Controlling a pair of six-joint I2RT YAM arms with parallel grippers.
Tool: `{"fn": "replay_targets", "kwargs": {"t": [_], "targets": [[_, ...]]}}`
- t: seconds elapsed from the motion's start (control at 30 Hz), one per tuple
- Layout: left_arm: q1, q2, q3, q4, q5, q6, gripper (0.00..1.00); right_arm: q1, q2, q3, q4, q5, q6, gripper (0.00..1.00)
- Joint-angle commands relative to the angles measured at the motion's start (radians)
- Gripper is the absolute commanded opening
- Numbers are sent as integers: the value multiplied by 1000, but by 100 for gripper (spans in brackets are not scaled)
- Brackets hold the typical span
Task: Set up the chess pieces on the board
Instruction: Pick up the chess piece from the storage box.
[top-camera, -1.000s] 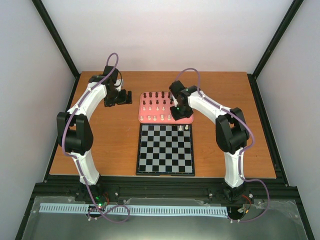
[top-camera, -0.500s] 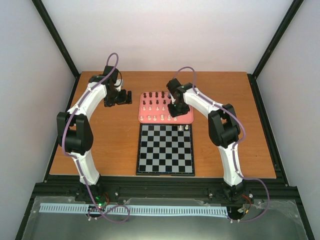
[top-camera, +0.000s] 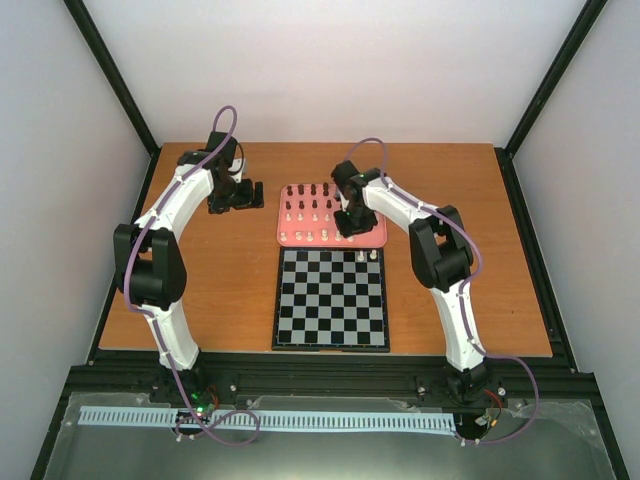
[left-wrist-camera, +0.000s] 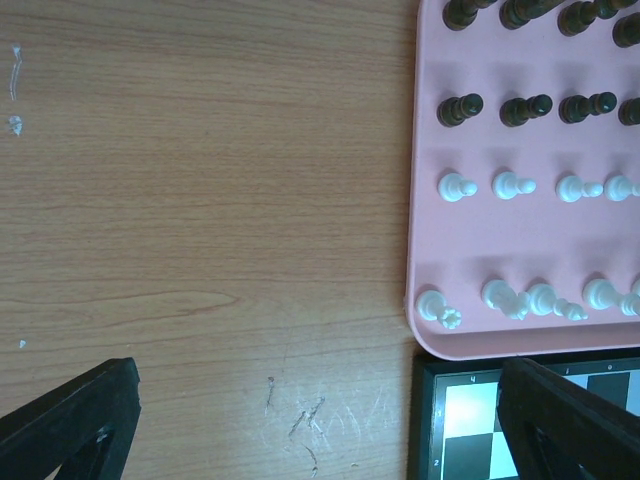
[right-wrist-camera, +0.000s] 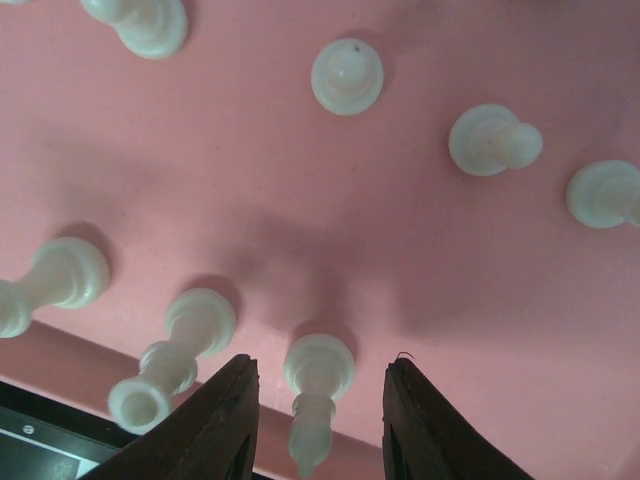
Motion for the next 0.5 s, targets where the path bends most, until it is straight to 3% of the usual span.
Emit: {"fn": "replay_targets", "kwargs": {"t": [0.0, 0.3, 0.47], "targets": [[1, 14, 22, -11, -8, 3, 100, -12, 23, 39, -13, 4, 4, 35], [0, 27, 42, -21, -11, 3, 100, -19, 48, 59, -10, -14, 1, 22], [1, 30, 47, -22, -7, 1, 100, -19, 33, 51, -17, -17, -4, 3]]}}
